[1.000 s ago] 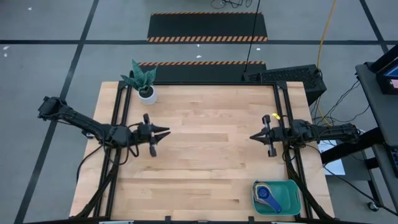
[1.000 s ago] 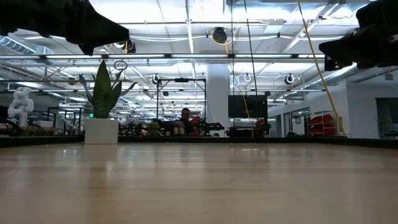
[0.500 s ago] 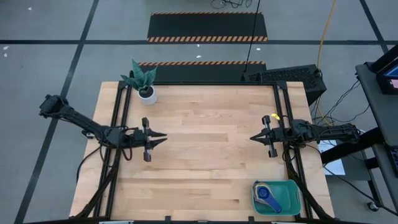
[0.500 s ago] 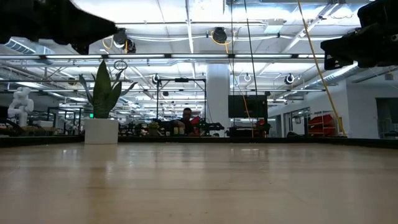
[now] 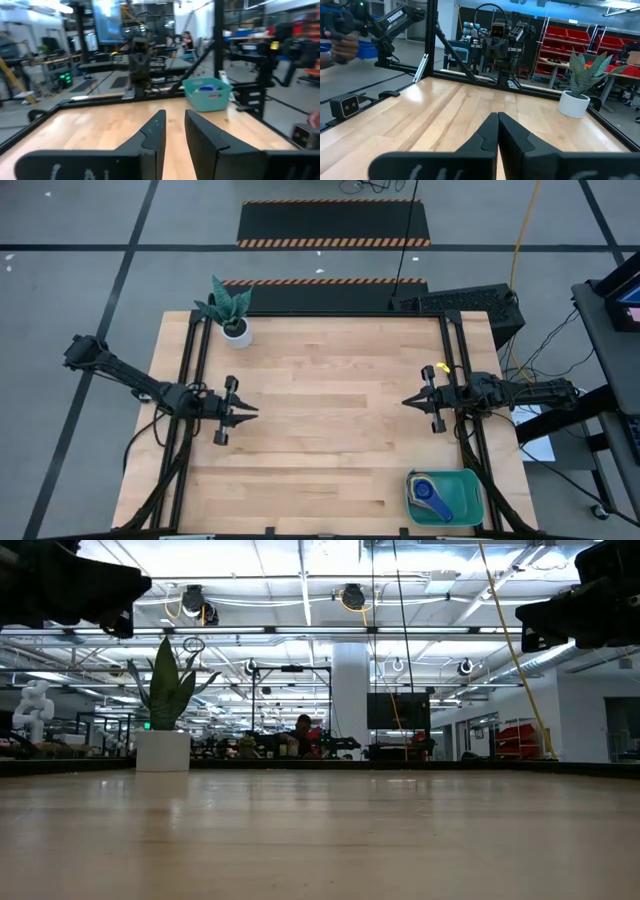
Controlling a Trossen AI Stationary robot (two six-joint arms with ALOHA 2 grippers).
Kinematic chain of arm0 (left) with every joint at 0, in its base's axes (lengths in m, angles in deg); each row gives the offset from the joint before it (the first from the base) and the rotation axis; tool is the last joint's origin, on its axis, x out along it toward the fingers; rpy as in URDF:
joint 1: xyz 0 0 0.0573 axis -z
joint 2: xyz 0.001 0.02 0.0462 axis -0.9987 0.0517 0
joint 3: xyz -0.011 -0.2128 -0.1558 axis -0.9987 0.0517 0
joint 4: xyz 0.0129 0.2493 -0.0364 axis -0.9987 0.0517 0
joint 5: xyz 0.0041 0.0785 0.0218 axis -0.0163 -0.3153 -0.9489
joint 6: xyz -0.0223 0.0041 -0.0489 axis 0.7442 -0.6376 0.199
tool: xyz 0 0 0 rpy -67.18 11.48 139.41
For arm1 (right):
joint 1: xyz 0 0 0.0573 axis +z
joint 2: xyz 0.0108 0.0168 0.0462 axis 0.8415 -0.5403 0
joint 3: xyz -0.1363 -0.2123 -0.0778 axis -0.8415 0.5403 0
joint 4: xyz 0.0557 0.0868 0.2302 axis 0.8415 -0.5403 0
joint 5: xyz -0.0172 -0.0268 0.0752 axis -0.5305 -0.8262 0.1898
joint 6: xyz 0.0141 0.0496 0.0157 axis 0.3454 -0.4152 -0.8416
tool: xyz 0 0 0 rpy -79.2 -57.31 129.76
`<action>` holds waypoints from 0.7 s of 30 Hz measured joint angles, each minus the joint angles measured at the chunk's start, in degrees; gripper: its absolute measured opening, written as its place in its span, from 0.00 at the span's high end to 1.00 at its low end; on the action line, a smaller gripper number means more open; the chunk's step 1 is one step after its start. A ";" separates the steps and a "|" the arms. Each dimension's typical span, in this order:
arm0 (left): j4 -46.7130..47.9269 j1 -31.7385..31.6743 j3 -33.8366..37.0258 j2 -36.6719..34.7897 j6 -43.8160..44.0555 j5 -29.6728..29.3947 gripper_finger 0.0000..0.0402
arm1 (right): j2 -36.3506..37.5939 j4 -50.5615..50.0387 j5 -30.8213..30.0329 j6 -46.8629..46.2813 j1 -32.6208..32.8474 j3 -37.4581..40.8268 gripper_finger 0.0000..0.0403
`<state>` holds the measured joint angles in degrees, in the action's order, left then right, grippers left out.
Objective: Nest measuring cups in basket
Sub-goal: Return to Home Position
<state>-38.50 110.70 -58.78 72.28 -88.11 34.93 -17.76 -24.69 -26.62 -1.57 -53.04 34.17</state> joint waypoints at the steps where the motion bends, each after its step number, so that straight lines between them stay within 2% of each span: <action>1: 0.02 0.00 0.00 -0.34 -0.52 0.89 0.81 | 0.02 0.00 -0.02 0.00 0.00 0.00 1.00; 6: -0.51 -1.82 0.00 -2.31 -2.54 1.93 0.81 | 0.02 0.00 -0.02 0.00 0.00 0.00 1.00; 11: -0.62 -6.27 -0.02 -4.36 -2.96 9.00 0.81 | 0.00 0.00 -0.02 -0.02 0.00 0.00 1.00; 21: 4.25 -14.71 -0.02 -4.36 -0.31 14.35 0.81 | 0.00 0.02 -0.02 0.00 0.00 0.00 1.00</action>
<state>-34.25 95.98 -58.80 67.92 -88.42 49.27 -17.76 -24.67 -26.64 -1.57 -53.04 34.17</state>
